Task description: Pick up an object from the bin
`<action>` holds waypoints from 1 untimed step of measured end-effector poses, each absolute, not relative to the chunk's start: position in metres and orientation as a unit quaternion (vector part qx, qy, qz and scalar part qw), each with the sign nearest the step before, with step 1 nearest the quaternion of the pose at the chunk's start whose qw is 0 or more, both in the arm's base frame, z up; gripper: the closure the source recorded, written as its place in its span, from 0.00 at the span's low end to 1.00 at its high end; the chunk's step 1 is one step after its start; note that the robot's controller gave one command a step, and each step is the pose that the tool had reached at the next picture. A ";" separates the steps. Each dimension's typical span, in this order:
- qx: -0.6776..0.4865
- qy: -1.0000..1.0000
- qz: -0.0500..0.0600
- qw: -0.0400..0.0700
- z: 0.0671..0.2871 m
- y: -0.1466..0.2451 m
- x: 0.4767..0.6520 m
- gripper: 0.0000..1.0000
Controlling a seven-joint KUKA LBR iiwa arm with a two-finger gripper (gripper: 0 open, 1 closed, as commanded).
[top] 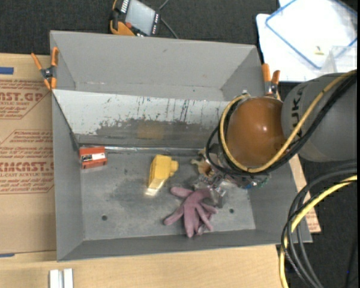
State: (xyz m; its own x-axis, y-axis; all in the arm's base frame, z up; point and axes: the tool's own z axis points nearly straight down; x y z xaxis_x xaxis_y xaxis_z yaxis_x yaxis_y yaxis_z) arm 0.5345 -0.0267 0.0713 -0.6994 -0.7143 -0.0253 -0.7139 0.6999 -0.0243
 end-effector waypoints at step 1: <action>-0.387 0.922 -0.006 0.016 0.071 -0.027 0.534 1.00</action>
Offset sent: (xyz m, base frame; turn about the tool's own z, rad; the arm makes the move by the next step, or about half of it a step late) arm -0.0033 0.0004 0.0015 0.0074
